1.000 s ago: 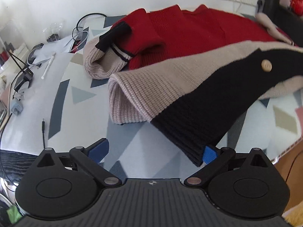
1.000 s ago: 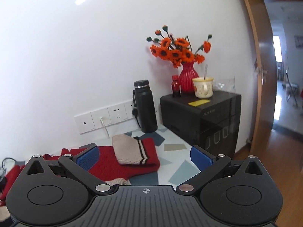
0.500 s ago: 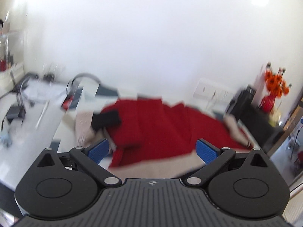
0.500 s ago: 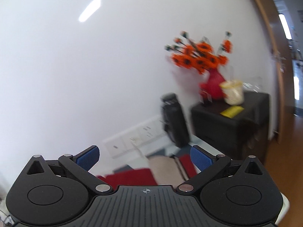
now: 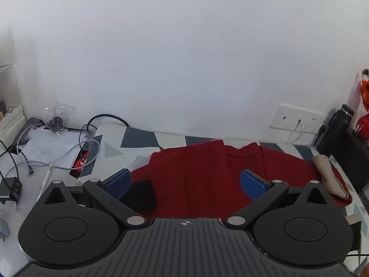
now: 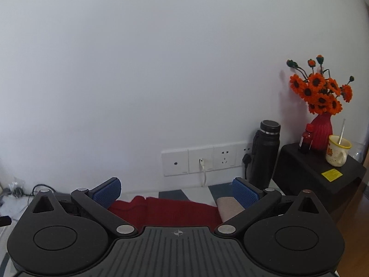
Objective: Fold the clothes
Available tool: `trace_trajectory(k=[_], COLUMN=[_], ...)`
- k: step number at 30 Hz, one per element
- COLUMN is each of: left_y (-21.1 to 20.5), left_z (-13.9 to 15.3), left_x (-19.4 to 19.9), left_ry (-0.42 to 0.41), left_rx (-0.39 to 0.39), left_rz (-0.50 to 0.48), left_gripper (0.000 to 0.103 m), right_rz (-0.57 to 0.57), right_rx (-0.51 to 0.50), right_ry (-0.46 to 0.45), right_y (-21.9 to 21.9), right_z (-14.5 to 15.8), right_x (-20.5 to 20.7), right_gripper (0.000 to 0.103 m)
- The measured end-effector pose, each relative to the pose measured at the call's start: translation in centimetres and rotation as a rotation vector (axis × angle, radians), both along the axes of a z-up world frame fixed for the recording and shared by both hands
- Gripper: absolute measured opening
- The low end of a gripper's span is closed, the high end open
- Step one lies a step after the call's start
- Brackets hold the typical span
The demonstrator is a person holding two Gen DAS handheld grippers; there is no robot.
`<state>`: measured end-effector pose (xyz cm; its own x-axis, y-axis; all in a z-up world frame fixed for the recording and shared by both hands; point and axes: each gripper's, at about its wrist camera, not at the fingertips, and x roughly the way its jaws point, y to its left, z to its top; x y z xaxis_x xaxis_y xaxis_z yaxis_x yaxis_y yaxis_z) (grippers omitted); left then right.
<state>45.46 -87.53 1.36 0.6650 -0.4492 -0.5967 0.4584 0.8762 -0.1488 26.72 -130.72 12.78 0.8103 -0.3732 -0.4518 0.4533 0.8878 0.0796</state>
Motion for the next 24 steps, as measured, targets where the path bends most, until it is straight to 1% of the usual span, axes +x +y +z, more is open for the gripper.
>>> trace_trajectory(k=[4,6,8,11,12,14,15,16,17,19,21,22,24], left_y=[-2.5,-3.8,-5.0,-6.8,-7.3,-8.1,-8.6,-9.2,-10.0,-12.1,-13.9,-14.6,-15.3], left_z=[-3.0,-4.8,-6.4,-7.8,-8.1,-8.4,-8.6,-8.8,-9.1,-10.1,-11.2,-11.9,-12.9], left_x=[2.5,3.7,5.0,7.3,8.3,10.6,11.7,12.8,13.7,15.5,17.3,18.2,19.5], left_ry=[0.060,0.099,0.114,0.086,0.075,0.060,0.059,0.056,0.040,0.009,-0.009,-0.008,-0.001], left_rx=[0.049,0.078,0.125,0.196,0.212,0.219,0.199,0.181,0.190,0.297,0.392,0.425,0.449], left_rz=[-0.057,-0.064,-0.058,-0.065,-0.072,-0.083,-0.120,-0.180,-0.215,-0.218,-0.210,-0.203,-0.206], left_gripper=[0.102,0.102,0.102,0.102,0.102,0.102,0.102,0.102,0.102,0.102,0.102,0.102,0.102], right_rz=[0.026,0.051,0.083,0.131,0.148,0.183,0.192,0.190,0.186,0.187,0.192,0.196,0.220], right_rx=[-0.014,-0.021,-0.007,0.012,0.010,-0.013,-0.025,-0.027,-0.015,0.014,0.003,-0.005,-0.033], right_ry=[0.070,0.107,0.143,0.195,0.211,0.237,0.250,0.259,0.260,0.261,0.275,0.283,0.307], right_y=[-0.4,-0.9,-1.8,-3.9,-4.7,-6.3,-7.2,-8.2,-9.1,-11.1,-12.6,-13.3,-14.3], right_z=[-3.1,-5.0,-7.1,-10.7,-11.9,-14.2,-15.4,-16.6,-17.7,-19.9,-21.9,-22.9,-24.6], right_x=[2.2,3.3,4.6,7.4,8.5,11.0,12.4,13.8,15.2,17.9,20.6,22.0,24.4], right_gripper=[0.102,0.102,0.102,0.099,0.098,0.093,0.087,0.085,0.085,0.082,0.082,0.082,0.082])
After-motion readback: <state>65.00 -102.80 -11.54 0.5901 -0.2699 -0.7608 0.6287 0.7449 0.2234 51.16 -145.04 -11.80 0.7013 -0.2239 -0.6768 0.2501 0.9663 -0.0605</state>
